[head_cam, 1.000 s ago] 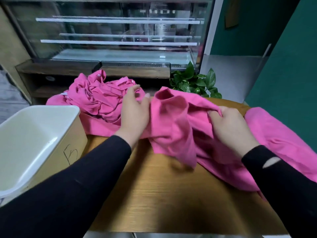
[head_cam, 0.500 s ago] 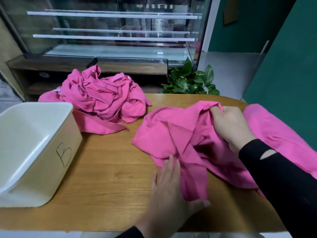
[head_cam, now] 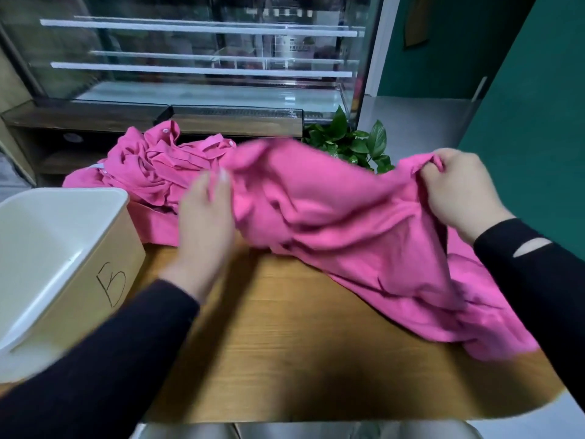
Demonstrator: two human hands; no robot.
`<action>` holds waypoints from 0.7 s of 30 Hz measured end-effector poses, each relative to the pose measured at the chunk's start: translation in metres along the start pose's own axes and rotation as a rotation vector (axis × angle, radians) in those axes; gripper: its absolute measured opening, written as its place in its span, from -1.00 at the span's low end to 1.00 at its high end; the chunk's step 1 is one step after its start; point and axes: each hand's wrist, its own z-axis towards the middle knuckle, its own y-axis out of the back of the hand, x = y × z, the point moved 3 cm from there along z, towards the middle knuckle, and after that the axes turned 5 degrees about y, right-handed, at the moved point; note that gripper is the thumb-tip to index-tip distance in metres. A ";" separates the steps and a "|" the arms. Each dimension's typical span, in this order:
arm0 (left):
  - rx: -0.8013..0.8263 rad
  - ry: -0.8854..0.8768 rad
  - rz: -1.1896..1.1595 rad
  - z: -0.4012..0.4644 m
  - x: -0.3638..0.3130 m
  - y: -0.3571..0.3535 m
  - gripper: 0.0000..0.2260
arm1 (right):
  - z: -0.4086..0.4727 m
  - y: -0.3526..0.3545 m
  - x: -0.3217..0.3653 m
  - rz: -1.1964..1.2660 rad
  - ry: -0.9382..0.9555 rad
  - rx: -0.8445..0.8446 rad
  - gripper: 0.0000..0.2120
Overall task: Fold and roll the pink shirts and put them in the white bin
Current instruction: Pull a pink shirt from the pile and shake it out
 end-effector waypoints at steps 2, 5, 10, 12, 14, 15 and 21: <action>-0.116 -0.028 -0.009 0.052 -0.025 0.023 -0.72 | 0.004 0.006 -0.001 -0.003 0.012 -0.050 -0.83; -0.151 -0.044 -0.090 0.097 -0.055 0.039 -0.71 | 0.007 0.015 0.004 0.040 0.029 -0.106 -0.85; -0.067 -0.104 -0.343 0.117 -0.084 0.039 -0.79 | 0.010 0.026 0.016 0.125 0.035 -0.168 -0.67; -0.035 -0.141 -0.273 0.113 -0.084 0.033 -0.77 | 0.014 0.029 0.016 0.219 -0.042 -0.202 -0.62; 0.009 -0.135 -0.070 0.104 -0.073 0.025 -0.76 | 0.018 0.026 0.012 0.307 -0.131 -0.185 -0.65; 0.015 -0.130 0.037 0.103 -0.063 0.022 -0.74 | 0.020 0.026 0.009 0.316 -0.160 -0.174 -0.68; -0.078 -0.052 -0.061 0.105 -0.045 0.038 -0.77 | 0.026 0.041 0.001 0.079 0.022 -0.189 -0.83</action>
